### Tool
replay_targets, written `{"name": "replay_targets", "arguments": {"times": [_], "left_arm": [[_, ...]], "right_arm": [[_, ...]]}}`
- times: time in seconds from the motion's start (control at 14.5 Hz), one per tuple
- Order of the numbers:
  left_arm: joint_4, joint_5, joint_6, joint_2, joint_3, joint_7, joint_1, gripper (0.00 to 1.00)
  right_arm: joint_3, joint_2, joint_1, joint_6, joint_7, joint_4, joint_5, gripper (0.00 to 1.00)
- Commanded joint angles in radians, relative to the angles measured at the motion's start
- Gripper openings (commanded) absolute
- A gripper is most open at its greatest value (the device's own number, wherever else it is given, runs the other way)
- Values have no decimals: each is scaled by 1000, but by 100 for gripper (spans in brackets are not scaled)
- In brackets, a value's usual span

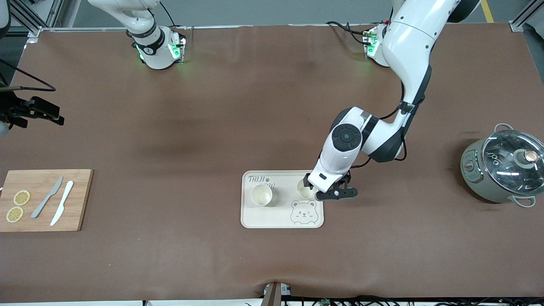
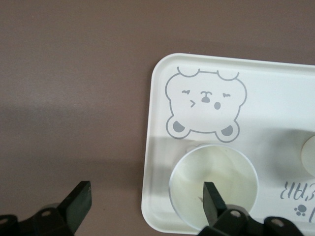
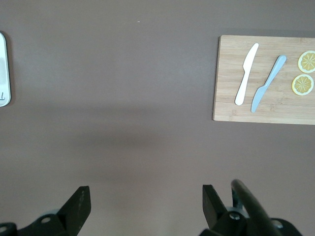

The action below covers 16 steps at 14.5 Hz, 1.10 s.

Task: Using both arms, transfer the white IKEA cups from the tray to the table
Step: 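Lower the left gripper and grasp the white cup nearest it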

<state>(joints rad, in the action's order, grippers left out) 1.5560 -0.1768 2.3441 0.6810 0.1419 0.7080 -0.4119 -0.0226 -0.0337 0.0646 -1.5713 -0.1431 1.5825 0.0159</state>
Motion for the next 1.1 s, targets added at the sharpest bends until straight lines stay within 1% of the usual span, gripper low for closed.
{"name": "replay_targets", "arguments": {"times": [0.0, 0.62, 0.83, 0.97, 1.03], "left_arm": [[-24, -32, 26, 32, -8, 34, -19, 100], [-24, -32, 69, 78, -8, 48, -30, 100], [-24, -30, 95, 89, -8, 54, -28, 100], [-24, -30, 96, 89, -8, 59, -28, 100], [-24, -20, 95, 89, -5, 105, -28, 44]], "right_arm": [[4, 15, 0, 4, 7, 14, -14, 100], [4, 15, 0, 4, 5, 13, -14, 100], [6, 12, -8, 4, 13, -4, -7, 100], [6, 0, -38, 2, 54, -25, 9, 100], [6, -18, -72, 0, 118, -44, 16, 100]]}}
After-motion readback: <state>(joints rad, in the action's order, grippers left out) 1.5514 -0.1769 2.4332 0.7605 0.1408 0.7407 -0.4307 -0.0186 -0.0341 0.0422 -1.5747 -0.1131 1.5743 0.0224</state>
